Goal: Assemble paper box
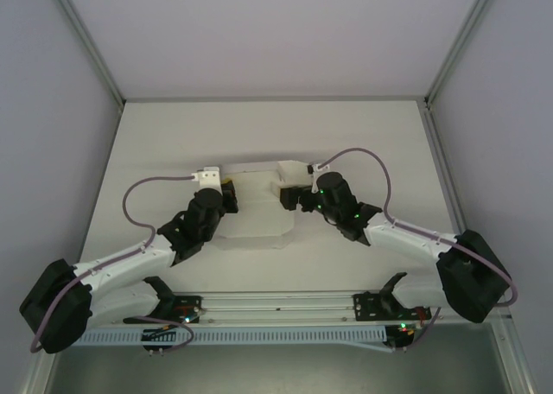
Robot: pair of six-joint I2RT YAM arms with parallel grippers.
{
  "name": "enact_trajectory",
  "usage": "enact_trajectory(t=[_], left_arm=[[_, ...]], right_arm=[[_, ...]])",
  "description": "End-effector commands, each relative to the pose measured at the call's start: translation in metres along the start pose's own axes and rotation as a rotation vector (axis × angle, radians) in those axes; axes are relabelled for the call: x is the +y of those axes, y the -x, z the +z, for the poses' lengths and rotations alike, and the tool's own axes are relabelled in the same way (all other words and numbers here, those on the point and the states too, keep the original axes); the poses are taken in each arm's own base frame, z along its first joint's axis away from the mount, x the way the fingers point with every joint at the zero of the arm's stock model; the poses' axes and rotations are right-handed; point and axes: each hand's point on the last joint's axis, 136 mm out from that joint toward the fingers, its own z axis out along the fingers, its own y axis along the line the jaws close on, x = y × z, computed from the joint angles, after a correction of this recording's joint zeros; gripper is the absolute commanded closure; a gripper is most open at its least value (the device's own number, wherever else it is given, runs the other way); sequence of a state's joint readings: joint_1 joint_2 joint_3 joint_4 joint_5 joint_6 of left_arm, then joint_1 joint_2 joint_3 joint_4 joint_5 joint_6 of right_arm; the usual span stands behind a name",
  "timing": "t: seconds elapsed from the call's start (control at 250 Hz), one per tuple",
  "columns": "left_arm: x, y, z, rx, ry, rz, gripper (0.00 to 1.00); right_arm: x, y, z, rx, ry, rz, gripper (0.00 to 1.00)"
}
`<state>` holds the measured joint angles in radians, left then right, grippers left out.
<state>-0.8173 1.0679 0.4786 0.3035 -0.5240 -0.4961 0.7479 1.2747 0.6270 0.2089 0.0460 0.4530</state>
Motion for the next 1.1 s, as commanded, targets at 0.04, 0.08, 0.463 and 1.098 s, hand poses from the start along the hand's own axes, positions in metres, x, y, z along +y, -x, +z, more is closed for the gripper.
enact_trajectory(t=[0.04,0.08,0.463,1.098], left_arm=[[-0.008,0.005,0.000,-0.029,-0.036,-0.033,1.00],[-0.003,0.003,0.001,-0.024,-0.016,-0.025,1.00],[0.015,-0.002,0.001,-0.004,0.004,-0.006,1.00],[-0.002,0.004,-0.011,-0.023,-0.122,0.014,1.00]], right_arm=[[0.014,0.016,-0.009,-0.045,0.029,-0.030,0.00],[0.015,0.019,-0.016,-0.061,0.036,-0.028,0.00],[-0.015,0.048,-0.105,-0.271,-0.063,-0.029,0.00],[-0.006,0.053,-0.066,-0.026,0.267,-0.077,0.15]])
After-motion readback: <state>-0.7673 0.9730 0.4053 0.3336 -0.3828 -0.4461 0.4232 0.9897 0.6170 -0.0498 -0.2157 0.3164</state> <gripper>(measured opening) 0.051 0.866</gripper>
